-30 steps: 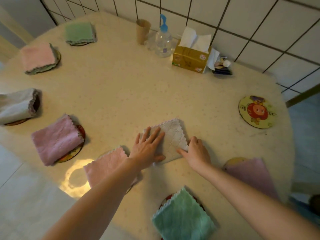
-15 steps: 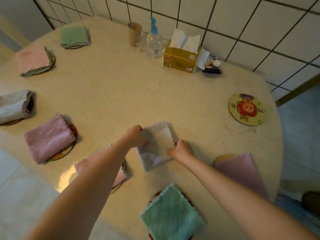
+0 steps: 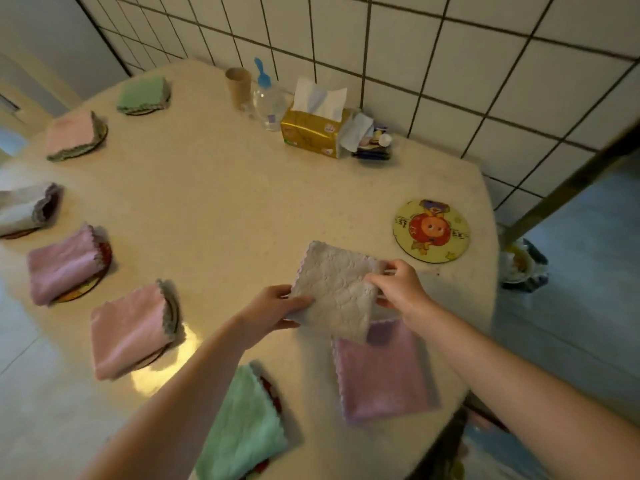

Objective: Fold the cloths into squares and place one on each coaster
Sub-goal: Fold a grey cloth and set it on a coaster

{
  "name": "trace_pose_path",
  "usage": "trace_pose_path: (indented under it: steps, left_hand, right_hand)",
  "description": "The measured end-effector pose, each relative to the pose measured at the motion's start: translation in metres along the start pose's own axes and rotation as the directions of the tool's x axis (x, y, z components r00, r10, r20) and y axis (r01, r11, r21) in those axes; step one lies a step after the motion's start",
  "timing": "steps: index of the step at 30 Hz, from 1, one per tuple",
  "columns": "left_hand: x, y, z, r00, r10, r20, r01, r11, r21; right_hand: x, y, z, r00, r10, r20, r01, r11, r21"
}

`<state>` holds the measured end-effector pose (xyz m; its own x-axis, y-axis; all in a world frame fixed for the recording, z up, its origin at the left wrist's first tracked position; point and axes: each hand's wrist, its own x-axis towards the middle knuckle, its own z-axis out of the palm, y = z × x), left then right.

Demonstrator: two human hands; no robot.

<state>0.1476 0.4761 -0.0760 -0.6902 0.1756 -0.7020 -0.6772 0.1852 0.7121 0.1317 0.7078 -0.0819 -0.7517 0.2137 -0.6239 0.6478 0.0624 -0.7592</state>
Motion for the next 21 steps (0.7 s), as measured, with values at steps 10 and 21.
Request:
trace_pose_path:
  steps: [10, 21]
  left_hand:
    - [0.053, 0.05, 0.166, 0.997, 0.059, -0.046, -0.066, 0.985, -0.16]
    - [0.144, 0.086, 0.203, 0.963, -0.014, -0.268, -0.011, 0.996, -0.093]
  right_hand:
    - [0.078, -0.048, -0.132, 0.961, -0.154, -0.23, 0.139, 0.987, -0.082]
    - [0.173, -0.08, -0.149, 0.924, -0.345, -0.168, 0.258, 0.883, -0.393]
